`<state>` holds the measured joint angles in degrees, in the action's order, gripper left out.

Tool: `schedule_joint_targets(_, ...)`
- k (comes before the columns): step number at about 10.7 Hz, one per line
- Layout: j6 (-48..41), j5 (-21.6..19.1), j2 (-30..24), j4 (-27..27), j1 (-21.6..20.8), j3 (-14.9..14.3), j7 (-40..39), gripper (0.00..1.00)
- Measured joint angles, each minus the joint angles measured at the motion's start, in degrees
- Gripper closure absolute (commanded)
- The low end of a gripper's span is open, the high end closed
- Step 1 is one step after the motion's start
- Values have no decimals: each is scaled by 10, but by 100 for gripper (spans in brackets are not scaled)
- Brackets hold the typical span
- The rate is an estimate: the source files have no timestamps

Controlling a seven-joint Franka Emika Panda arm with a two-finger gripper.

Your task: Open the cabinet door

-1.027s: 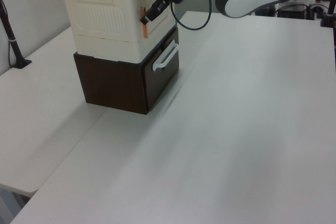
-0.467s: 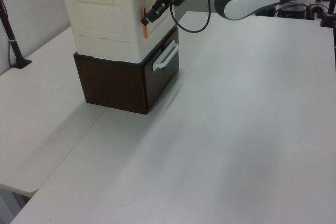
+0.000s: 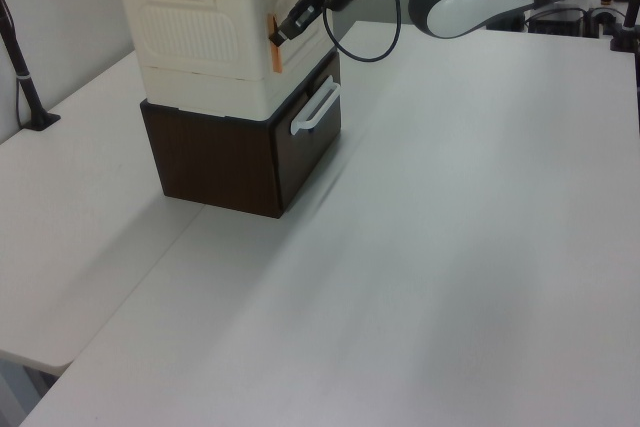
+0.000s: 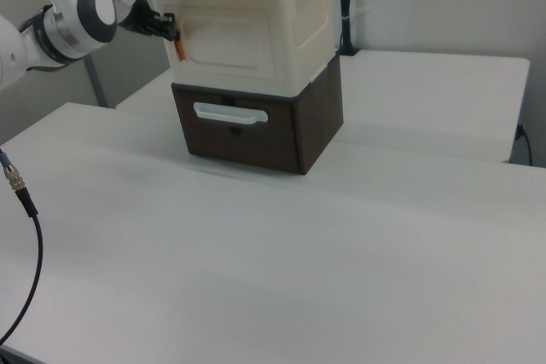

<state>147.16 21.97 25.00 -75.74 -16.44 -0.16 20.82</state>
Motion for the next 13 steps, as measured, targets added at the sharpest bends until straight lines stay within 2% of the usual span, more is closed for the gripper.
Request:
schedule_joint_targets(3, -7, 0, -3, -2, 0, 1, 1, 93)
schedule_joint_targets(4, -28, -2, -7, -1, -1, 3, 2, 88)
schedule_joint_targets(5, -57, -6, -15, -1, -3, 5, 4, 81)
schedule_joint_targets(6, -89, -15, -24, -1, -4, 7, 4, 69)
schedule_joint_targets(7, -124, -26, -34, -2, -4, 8, 4, 43)
schedule_joint_targets(8, -155, -42, -42, -2, -4, 9, 4, 31)
schedule_joint_targets(10, -228, -76, -58, -3, 2, 7, 4, 16)
schedule_joint_targets(11, -261, -91, -66, -3, 9, 6, 4, 13)
schedule_joint_targets(12, -289, -98, -72, -3, 15, 6, 4, 2)
schedule_joint_targets(13, -313, -99, -76, -3, 21, 6, 4, 1)
